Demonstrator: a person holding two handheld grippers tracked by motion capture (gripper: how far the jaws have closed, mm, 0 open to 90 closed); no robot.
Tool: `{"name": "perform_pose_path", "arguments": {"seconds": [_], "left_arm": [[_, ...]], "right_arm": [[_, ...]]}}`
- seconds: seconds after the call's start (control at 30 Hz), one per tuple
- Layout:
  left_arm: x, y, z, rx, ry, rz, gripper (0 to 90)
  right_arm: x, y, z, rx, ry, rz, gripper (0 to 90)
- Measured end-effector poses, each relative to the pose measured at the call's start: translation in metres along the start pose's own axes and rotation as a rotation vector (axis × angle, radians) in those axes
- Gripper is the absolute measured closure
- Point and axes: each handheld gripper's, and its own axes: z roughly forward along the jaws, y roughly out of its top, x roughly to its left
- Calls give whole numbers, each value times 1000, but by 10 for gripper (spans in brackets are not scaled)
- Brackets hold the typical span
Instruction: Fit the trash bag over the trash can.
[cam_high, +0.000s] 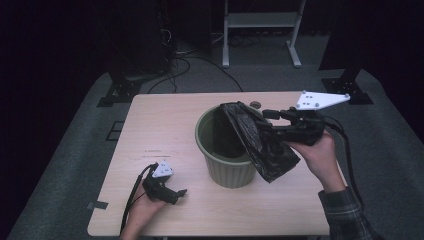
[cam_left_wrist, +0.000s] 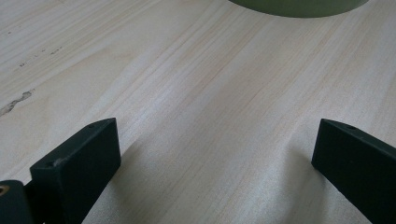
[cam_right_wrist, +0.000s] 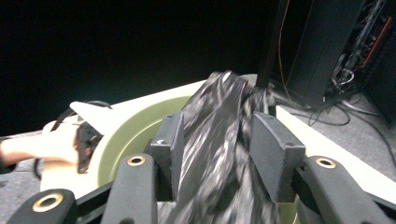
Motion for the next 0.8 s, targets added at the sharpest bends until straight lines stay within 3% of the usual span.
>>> {"name": "perform_pose_path", "arguments": {"seconds": [0.37, 0.63, 0.8], "left_arm": [[0, 0, 0, 1, 4, -4, 0], [0, 0, 0, 0, 7, -7, 0], [0, 0, 0, 0, 9, -9, 0]], "right_arm": [[8, -39, -40, -3, 11, 59, 543], [21, -58, -56, -14, 69, 80, 541], [29, -64, -59, -5, 82, 67, 531]]}}
